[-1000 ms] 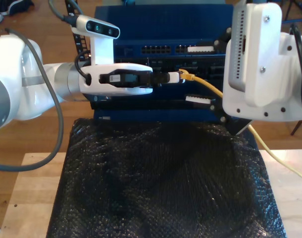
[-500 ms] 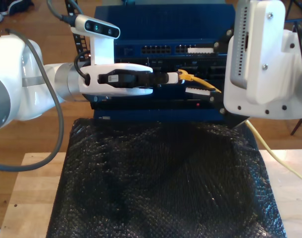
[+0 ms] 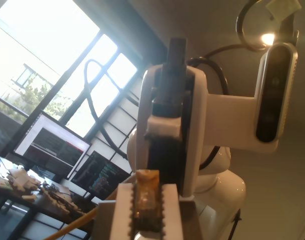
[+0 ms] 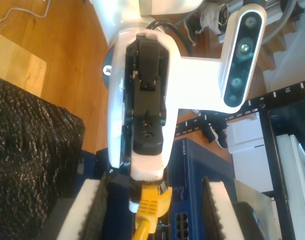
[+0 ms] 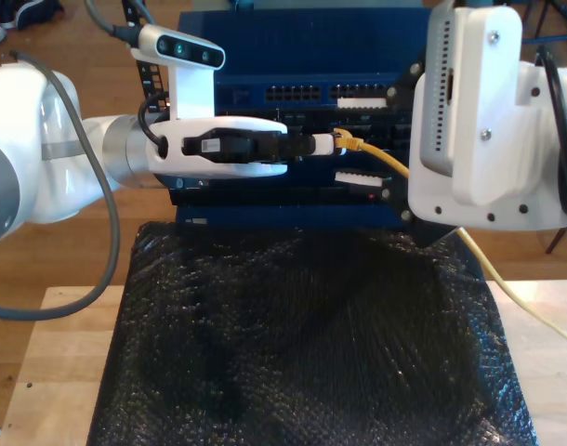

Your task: Grab the cable and plug it in

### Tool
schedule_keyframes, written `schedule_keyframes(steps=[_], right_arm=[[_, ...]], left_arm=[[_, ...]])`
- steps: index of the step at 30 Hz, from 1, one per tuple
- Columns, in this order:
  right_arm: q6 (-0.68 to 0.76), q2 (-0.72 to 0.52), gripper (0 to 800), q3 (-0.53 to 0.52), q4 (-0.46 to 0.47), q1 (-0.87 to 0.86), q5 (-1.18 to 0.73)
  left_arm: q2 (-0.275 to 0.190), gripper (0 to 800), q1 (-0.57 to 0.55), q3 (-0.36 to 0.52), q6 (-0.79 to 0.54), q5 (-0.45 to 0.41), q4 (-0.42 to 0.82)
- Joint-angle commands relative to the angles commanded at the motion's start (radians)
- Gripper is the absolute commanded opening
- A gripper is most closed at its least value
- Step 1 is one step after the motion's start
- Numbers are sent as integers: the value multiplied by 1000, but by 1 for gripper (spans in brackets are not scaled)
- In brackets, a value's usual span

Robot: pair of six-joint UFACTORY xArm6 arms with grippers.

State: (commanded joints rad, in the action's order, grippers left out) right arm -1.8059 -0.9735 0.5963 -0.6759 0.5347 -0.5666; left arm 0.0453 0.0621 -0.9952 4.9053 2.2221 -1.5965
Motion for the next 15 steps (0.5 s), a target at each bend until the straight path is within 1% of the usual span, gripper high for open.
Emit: schedule_keyframes(steps=[1,5,6,15], right_arm=[[0,0,442,0,0,0,0],[0,0,435,0,0,0,0],[0,0,416,0,-2,0,0],[0,0,401,0,-2,0,0]], left_arm=[[0,20,0,0,0,0,0],[0,20,0,0,0,6,-2],[0,20,0,0,0,6,-2],[0,20,2,-2,0,20,-15]])
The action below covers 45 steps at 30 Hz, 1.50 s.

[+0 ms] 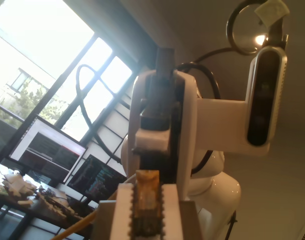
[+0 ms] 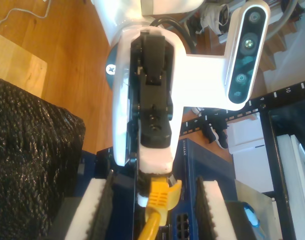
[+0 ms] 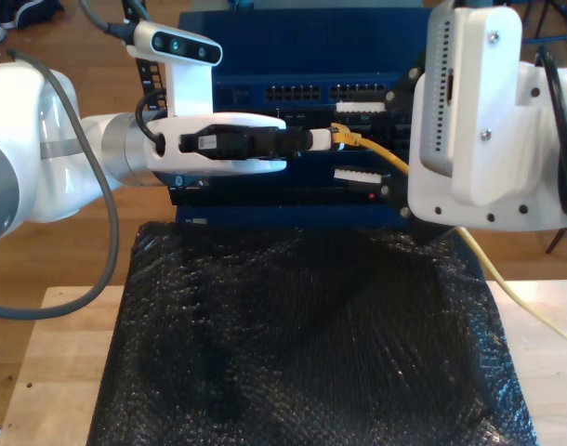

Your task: Grab the cable and plug it in

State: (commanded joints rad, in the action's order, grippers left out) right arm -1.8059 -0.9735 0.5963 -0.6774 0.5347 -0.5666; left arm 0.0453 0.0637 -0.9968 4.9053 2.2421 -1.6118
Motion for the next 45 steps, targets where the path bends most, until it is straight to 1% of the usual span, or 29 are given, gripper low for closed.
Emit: schedule_keyframes(steps=[20,26,33,45], right_arm=[[3,-2,318,2,-3,0,2],[8,-2,251,0,-6,0,3],[8,-2,229,0,-6,0,3],[8,-9,220,0,-8,-2,3]], left_arm=[[0,20,0,2,0,5,2],[0,20,-2,5,0,5,2],[0,20,-2,5,0,5,2],[0,20,-2,5,2,3,2]])
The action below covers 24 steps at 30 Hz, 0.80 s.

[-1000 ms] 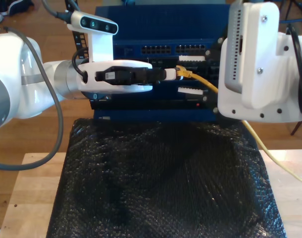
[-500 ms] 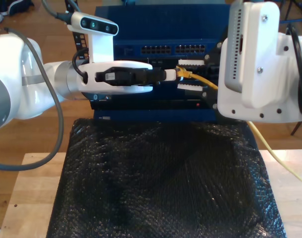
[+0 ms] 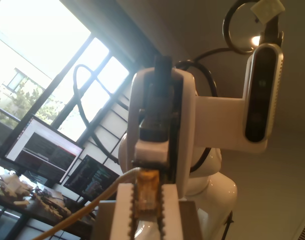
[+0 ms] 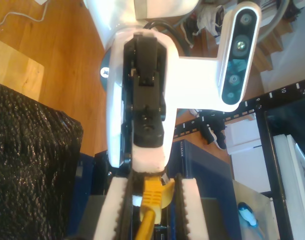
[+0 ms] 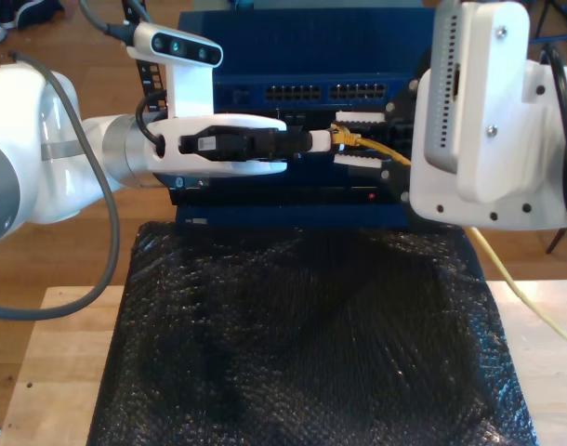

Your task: Grab the cable and plug it in

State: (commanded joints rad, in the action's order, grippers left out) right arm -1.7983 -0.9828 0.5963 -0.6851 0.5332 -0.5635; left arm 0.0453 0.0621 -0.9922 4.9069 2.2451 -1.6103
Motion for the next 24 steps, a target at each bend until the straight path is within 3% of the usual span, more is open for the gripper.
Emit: schedule_keyframes(steps=[24], right_arm=[[0,-5,175,-2,0,2,0]], left_arm=[[0,20,0,0,-2,3,0]])
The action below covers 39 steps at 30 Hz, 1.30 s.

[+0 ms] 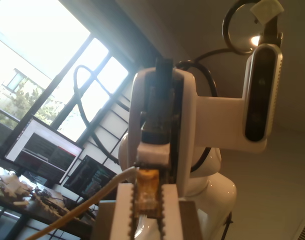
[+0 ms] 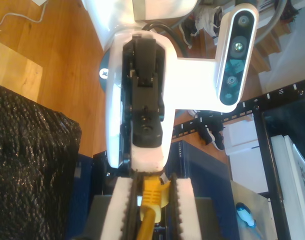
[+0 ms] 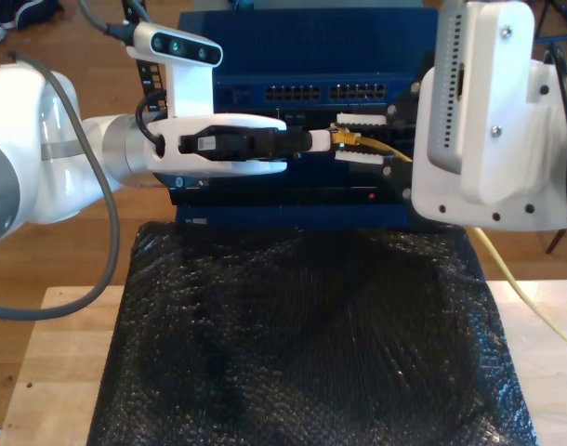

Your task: Grab the cable and plug it in

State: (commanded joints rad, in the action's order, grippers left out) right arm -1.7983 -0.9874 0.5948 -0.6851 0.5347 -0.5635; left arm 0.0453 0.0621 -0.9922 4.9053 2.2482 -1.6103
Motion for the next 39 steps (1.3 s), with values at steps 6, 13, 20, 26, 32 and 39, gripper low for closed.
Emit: schedule_keyframes(steps=[6,13,20,26,32,39], right_arm=[[0,0,153,0,0,0,0],[0,0,153,0,0,0,0],[0,0,143,0,0,0,2],[0,0,41,-5,0,0,0],[2,0,2,-11,0,0,0],[17,0,2,-11,0,0,0]], left_arm=[[0,20,0,0,0,0,0],[0,20,0,0,0,0,0],[0,20,0,0,0,2,0],[0,21,0,0,0,20,0],[2,152,0,0,0,28,0],[3,448,-3,3,3,49,-80]])
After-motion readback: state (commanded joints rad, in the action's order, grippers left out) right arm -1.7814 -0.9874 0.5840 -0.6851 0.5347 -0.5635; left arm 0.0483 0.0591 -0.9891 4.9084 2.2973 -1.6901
